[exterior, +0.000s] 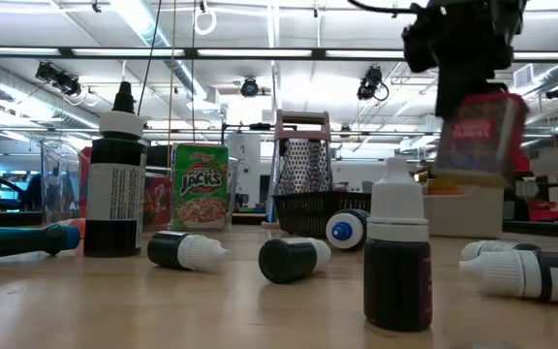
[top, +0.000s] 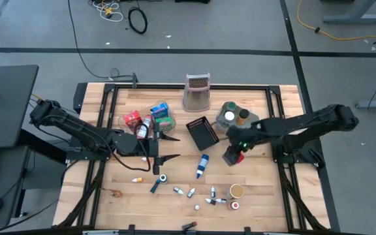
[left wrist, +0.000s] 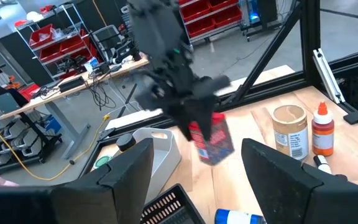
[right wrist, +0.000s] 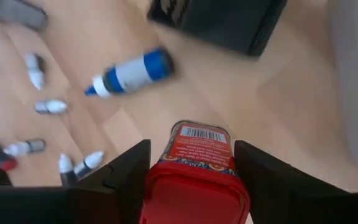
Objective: Pick & Place Kitchen Items
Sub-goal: Put the red seasoning can into the gray bin
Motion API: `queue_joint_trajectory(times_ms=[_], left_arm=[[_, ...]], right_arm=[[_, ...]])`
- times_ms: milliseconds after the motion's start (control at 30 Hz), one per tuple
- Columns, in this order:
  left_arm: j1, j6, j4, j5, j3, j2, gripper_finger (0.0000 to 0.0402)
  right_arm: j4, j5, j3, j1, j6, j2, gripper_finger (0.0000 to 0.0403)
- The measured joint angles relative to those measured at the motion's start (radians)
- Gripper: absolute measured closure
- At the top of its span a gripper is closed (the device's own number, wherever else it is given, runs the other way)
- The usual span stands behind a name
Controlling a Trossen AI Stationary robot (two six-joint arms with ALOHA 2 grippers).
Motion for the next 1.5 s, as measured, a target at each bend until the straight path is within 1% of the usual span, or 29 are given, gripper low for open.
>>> queue_joint_trajectory(times_ms=[100, 200, 333, 433, 533, 667, 800, 933, 1100, 1300, 1500], left_arm=[[0.0, 0.014, 0.004, 0.0, 0.0, 0.0, 0.015], [0.0, 0.027, 0.006, 0.0, 0.0, 0.0, 0.015], [0.0, 0.04, 0.008, 0.0, 0.0, 0.0, 0.015], [0.0, 0.043, 0.007, -0.003, 0.0, 0.0, 0.015], [0.0, 0.043, 0.001, -0.003, 0.0, 0.0, 0.015], [0.0, 0.042, -0.011, -0.003, 0.0, 0.0, 0.015], [0.0, 0.032, -0.017, -0.003, 0.0, 0.0, 0.015], [0.0, 0.025, -0.039, -0.003, 0.0, 0.0, 0.015], [0.0, 0.024, -0.052, -0.003, 0.0, 0.0, 0.015], [0.0, 0.006, -0.052, -0.003, 0.0, 0.0, 0.015], [0.0, -0.003, -0.052, -0.003, 0.0, 0.0, 0.015]], right_arm=[[-0.057, 0.035, 0.04, -0.043, -0.058, -0.06, 0.0184], [-0.157, 0.132, 0.102, -0.078, -0.151, -0.098, 0.0185], [-0.261, 0.273, 0.155, -0.115, -0.296, -0.108, 0.0185], [-0.289, 0.329, 0.152, -0.148, -0.348, -0.099, 0.0184], [-0.286, 0.334, 0.134, -0.2, -0.41, -0.078, 0.0183], [-0.27, 0.309, 0.117, -0.266, -0.434, -0.03, 0.0183], [-0.237, 0.307, 0.115, -0.302, -0.493, 0.032, 0.0183], [-0.216, 0.305, 0.114, -0.318, -0.541, 0.101, 0.0182], [-0.215, 0.265, 0.114, -0.328, -0.586, 0.181, 0.0182], [-0.188, 0.312, 0.114, -0.335, -0.652, 0.253, 0.0182], [-0.16, 0.304, 0.114, -0.369, -0.688, 0.288, 0.0177]])
